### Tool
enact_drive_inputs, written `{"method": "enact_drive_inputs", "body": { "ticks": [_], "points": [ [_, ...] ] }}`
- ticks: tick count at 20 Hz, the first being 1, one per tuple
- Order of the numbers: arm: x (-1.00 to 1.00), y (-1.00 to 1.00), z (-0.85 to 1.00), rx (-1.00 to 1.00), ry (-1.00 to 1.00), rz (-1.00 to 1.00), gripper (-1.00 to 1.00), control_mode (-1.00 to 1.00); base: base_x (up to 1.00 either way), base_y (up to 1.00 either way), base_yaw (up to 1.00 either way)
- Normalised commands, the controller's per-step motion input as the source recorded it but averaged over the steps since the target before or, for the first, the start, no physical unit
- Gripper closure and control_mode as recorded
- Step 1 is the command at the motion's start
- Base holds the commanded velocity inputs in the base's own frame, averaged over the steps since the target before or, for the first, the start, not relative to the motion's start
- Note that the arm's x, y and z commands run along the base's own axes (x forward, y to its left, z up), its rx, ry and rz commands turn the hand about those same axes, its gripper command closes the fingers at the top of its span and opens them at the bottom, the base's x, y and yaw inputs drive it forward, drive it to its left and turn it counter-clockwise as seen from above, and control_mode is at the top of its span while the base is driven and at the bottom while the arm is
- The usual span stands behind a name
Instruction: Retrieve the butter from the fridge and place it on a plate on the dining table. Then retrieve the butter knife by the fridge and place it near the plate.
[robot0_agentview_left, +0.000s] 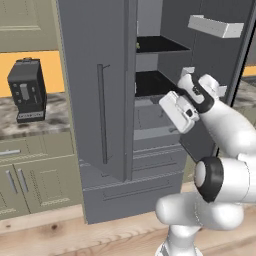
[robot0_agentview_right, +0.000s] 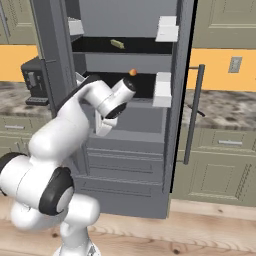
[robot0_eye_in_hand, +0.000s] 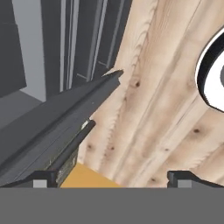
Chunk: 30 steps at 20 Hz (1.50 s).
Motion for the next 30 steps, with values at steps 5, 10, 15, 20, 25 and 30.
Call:
{"method": "enact_drive_inputs", "body": {
  "ticks": [5, 10, 15, 20, 25, 30],
  "points": [
    [0.54, 0.33, -0.36, 0.06, 0.08, 0.03, -1.00, -1.00, 0.00, 0.00, 0.00],
    [0.54, 0.21, -0.27, 0.02, 0.00, 0.00, -1.00, -1.00, 0.00, 0.00, 0.00],
    [0.50, 0.18, -0.40, 0.06, 0.00, 0.01, -1.00, -1.00, 0.00, 0.00, 0.00],
    [0.53, 0.37, -0.37, 0.03, 0.00, 0.03, -1.00, -1.00, 0.00, 0.00, 0.00],
    [0.41, 0.34, -0.26, 0.04, 0.02, 0.05, -1.00, -1.00, 0.00, 0.00, 0.00],
    [0.00, 0.44, -0.19, 0.08, 0.11, 0.05, -1.00, -1.00, 0.00, 0.00, 0.00]
  ]
}}
